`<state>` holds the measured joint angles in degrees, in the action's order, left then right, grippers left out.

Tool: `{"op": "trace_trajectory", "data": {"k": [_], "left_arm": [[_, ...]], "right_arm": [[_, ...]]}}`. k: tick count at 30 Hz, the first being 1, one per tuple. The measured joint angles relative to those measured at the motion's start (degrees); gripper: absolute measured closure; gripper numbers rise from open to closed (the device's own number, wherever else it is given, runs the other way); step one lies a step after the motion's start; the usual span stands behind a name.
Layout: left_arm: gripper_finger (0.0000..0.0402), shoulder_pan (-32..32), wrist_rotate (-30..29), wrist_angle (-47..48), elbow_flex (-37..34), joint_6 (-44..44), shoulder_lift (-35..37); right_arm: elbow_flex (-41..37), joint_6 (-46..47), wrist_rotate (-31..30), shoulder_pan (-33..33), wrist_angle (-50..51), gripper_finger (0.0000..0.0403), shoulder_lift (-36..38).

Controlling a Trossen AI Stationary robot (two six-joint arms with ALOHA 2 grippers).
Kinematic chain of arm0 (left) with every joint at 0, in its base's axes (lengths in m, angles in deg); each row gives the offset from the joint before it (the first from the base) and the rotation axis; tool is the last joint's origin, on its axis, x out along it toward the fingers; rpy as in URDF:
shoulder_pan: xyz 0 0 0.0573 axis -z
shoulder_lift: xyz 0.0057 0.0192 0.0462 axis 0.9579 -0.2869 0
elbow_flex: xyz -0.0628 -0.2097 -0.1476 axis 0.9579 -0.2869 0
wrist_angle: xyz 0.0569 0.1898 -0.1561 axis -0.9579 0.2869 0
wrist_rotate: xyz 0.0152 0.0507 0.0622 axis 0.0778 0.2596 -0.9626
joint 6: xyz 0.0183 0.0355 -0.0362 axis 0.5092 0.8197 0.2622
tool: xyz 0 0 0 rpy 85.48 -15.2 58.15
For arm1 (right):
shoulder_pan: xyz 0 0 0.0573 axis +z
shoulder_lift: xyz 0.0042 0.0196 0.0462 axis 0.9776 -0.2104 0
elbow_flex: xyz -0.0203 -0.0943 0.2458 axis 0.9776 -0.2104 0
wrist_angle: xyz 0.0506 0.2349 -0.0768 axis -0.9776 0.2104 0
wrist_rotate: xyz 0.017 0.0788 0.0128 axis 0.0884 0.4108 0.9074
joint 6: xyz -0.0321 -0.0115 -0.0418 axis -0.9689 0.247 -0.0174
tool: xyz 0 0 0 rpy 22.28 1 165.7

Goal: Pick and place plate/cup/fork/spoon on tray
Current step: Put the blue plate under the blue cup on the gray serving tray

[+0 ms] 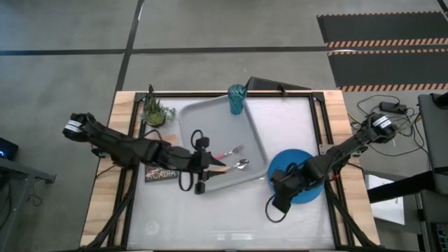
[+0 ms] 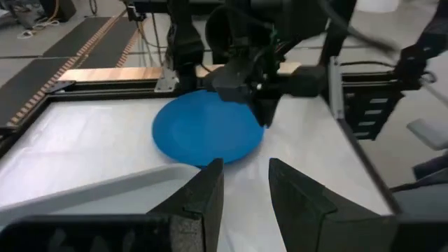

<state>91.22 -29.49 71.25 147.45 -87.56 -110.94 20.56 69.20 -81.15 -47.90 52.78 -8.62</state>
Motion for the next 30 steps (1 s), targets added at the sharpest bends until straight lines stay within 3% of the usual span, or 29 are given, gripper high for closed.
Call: {"op": "trace_trajectory", "data": {"k": [7, 11, 14, 19, 23, 30], "left_arm": [[0.0305, 1.88, 0.01, -0.04, -2.7, -1.06, 2.84], [0.0305, 2.51, 0.02, -0.12, -3.4, -1.04, 4.11], [0.0305, 3.07, 0.03, -0.03, -3.76, -1.04, 4.61], [0.0305, 3.82, 0.02, -0.04, -3.76, -0.57, 4.68], [0.0305, 3.82, 0.04, -0.05, -3.76, 0.72, 4.68], [0.0305, 3.82, 0.03, -0.06, -3.67, 0.95, 4.68]], "right_arm": [[11.59, -0.45, -0.66, 0.72, 16.1, 0.0367, -12.18], [14.91, -0.61, -0.31, 0.81, 18.09, 0.0358, -17.74], [16.7, -0.59, 0.6, 0.81, 18.25, 0.0333, -21.13], [17.8, -0.13, 0.86, 0.79, 18.4, 0.0258, -24.15], [17.49, 3.07, -3.61, 0.81, 21.06, 0.0207, -25.42], [17.24, 4.32, -6.98, 0.79, 21.29, 0.0184, -26.72]]}}
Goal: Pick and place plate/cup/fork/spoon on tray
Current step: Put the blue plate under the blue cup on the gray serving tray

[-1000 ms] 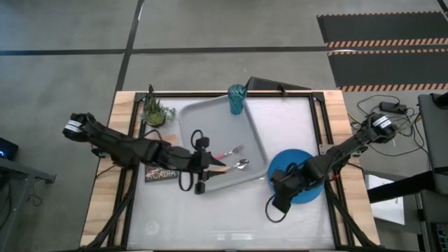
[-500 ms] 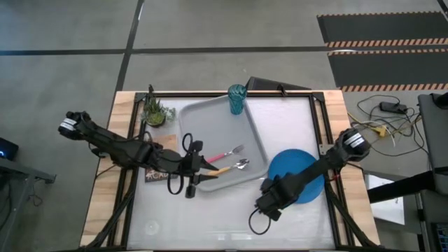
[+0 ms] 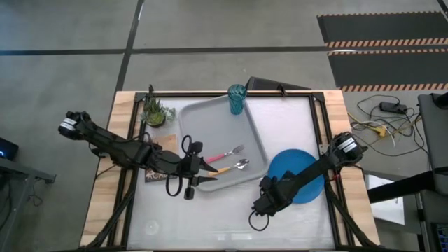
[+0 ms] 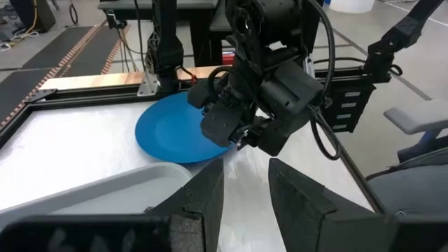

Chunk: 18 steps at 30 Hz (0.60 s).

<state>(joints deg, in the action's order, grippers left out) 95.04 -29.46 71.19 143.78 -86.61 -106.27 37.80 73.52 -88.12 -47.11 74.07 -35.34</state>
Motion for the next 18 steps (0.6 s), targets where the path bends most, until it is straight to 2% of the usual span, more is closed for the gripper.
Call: {"op": "trace_trajectory", "data": {"k": [8, 18], "left_arm": [[0.0305, 0.0, 0.0, -0.02, 0.02, -0.04, 0.0], [0.0305, 0.04, 0.0, -0.02, 0.02, -0.09, 0.0]], "right_arm": [[-0.06, -1.27, -1.22, -0.02, -0.15, 0.0191, -1.65], [-0.39, -3.03, -2.71, 0.0, -0.32, 0.0265, -3.31]]}}
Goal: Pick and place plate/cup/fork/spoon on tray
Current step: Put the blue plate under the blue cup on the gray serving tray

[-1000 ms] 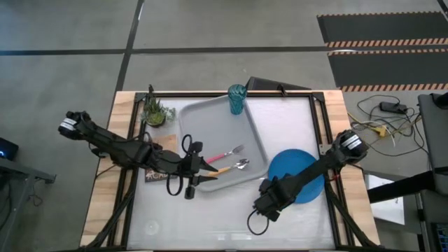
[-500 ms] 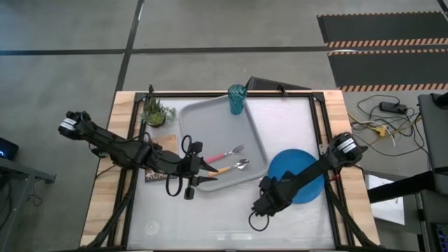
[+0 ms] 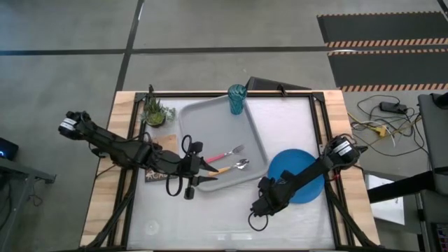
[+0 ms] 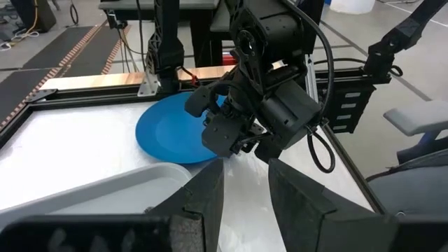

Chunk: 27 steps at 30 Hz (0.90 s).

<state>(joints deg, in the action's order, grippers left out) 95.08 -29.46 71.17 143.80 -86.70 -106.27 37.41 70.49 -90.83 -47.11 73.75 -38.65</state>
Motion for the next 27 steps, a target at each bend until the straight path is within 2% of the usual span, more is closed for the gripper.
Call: {"op": "trace_trajectory", "data": {"k": [9, 21, 27], "left_arm": [[0.0305, 0.0, 0.0, 0.0, 0.0, 0.04, 0.0], [0.0305, 0.0, -0.19, -0.02, 0.0, 0.07, 0.0], [0.0305, 0.0, -0.22, -0.02, 0.0, 0.09, 0.0]], "right_arm": [[0.0, 0.04, 1.43, 0.0, 0.4, 0.0383, 0.07], [1.1, -1.06, 7.34, 0.0, 0.91, 0.039, 1.06], [6.18, -4.58, 10.66, 0.38, 7.39, 0.0391, 2.13]]}}
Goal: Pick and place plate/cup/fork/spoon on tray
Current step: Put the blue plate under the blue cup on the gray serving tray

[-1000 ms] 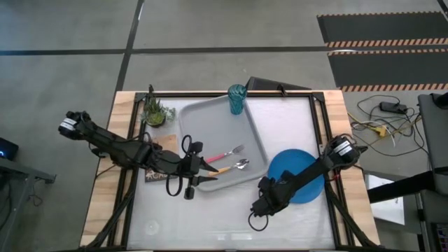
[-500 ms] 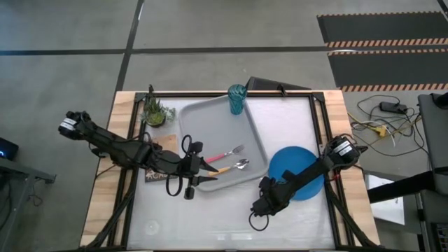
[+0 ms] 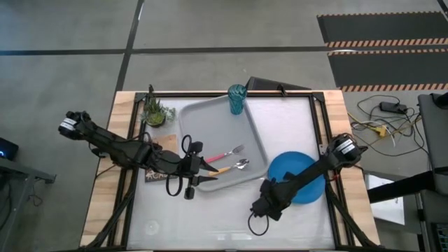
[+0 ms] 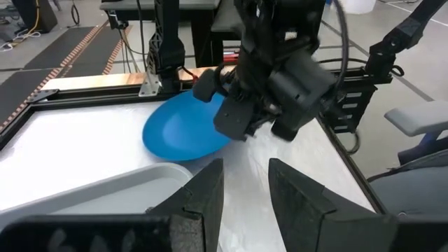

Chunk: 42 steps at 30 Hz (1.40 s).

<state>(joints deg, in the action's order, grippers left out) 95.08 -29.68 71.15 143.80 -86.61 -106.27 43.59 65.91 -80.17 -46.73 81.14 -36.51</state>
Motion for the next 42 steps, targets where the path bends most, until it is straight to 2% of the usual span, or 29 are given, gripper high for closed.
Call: {"op": "trace_trajectory", "data": {"k": [6, 10, 23, 31, 36, 42], "left_arm": [[0.0305, 0.0, -0.01, 0.0, 0.0, 0.02, 0.0], [0.0305, 0.0, -0.07, -0.03, 0.0, 0.04, 0.0], [0.0305, 0.09, -0.25, 0.5, -0.01, 1.77, 0.19], [0.0305, 2.15, -0.28, 1.19, -0.27, 5.98, 1.21], [0.0307, 3.65, -0.22, -4.47, -2.55, 9.25, 2.45], [0.0307, 3.88, -0.28, -13.07, -8.33, 9.57, 8.47]], "right_arm": [[7.86, -4.99, 2.26, 1.58, 9.13, 0.0393, 1.61], [13.23, -9.16, 2.67, 3.61, 10.36, 0.0395, 2.75], [24.05, -7.97, 1.22, 7.78, 12.43, 0.0395, 3.31], [30.96, -8.65, -8.36, 11.57, 13.05, 0.0396, 3.37], [35.26, -8.62, -14.91, 13.94, 13.5, 0.0395, 3.48], [36.84, -10.66, -20.49, 15.04, 13.43, 0.0395, 3.48]]}}
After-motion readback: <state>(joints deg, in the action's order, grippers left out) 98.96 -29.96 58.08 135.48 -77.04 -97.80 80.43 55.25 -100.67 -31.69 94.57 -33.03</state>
